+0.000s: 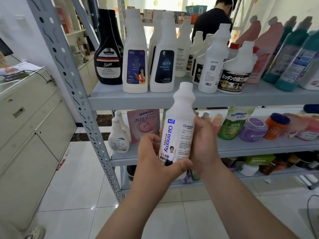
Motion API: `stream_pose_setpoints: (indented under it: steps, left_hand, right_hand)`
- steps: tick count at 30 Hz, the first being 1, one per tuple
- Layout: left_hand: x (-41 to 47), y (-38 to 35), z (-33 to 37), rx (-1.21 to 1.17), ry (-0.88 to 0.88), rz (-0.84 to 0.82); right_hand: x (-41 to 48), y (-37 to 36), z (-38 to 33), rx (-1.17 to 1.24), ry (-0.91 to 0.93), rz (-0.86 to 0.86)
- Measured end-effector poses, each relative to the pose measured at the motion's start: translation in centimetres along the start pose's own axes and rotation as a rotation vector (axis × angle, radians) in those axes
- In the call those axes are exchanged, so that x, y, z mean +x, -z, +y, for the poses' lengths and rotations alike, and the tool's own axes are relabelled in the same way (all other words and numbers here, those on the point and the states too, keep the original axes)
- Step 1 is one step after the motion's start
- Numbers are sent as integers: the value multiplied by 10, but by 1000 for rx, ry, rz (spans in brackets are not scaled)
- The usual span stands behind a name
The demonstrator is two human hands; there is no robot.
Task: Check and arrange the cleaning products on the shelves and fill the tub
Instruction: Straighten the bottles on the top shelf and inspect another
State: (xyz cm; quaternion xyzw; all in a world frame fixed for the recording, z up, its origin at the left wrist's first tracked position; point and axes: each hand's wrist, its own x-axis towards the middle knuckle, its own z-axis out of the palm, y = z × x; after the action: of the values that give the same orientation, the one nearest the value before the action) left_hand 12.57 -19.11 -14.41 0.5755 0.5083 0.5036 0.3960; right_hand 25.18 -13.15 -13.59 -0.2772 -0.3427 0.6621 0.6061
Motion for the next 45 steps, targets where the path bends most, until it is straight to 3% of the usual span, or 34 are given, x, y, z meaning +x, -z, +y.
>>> stream_pose_setpoints:
  steps: [8,14,20,26,30,32,37,42,45]
  left_hand:
    - [22,-9,-6,124,-14,-32]
    - [53,-18,21,186,-189,-17]
    - [91,-42,47,224,-233,-3]
    - [138,-68,65,210,-209,7]
    - [170,-94,58,193,-254,120]
    - [184,-105,54,187,-256,149]
    - [217,-126,40,202,-187,207]
    - [239,-141,35,218,-216,281]
    - [240,-145,33,344,-303,331]
  right_hand:
    - [2,1,-22,-194,102,-7]
    - [13,-1,-51,-226,135,-47]
    - [44,6,-87,-293,257,-70]
    - [74,22,-134,-609,326,-173]
    - [102,35,-178,-1097,832,86]
    - [122,41,-195,-1250,929,191]
    - [153,49,-212,-1396,742,104]
    - [169,60,-220,-1452,722,93]
    - [177,65,-222,-1478,722,78]
